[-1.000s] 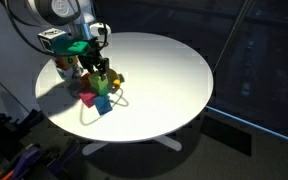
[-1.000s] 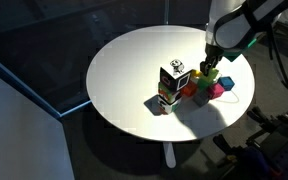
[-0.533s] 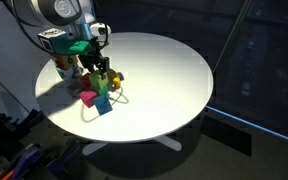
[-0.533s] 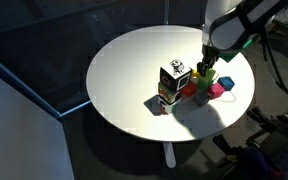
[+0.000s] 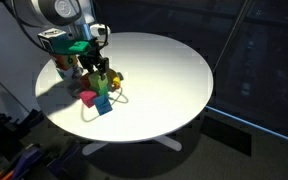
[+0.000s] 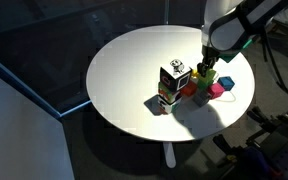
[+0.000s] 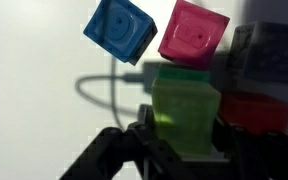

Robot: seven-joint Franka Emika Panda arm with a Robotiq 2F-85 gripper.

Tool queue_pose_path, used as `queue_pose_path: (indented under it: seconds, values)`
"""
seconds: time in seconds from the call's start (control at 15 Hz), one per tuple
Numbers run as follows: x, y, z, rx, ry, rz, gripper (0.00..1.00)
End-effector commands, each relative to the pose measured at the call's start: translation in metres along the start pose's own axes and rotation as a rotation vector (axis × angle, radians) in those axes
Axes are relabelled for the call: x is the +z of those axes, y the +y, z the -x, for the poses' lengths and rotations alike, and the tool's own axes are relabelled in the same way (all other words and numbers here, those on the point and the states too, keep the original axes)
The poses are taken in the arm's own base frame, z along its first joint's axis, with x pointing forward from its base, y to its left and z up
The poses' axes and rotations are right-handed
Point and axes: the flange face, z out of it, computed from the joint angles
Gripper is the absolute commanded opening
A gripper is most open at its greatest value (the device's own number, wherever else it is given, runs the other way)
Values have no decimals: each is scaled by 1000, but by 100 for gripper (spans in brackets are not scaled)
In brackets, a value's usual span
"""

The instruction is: Slide the blue block backwards, pick up the light green block and put it on top of the darker green block

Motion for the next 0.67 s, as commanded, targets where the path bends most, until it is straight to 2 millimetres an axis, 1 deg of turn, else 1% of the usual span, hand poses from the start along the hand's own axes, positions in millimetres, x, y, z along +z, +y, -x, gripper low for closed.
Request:
queue_pose_path:
  seconds: [0.0, 0.13, 0.2, 0.27, 0.6]
  values:
    - [-2, 4, -3, 10, -25, 28, 78]
    - [-2, 6, -2, 13, -35, 25, 93]
    - [-2, 6, -1, 14, -40, 25, 99]
    - [-3, 7, 0, 15, -45, 21, 100]
    - [-11, 6, 5, 22, -58, -4, 100]
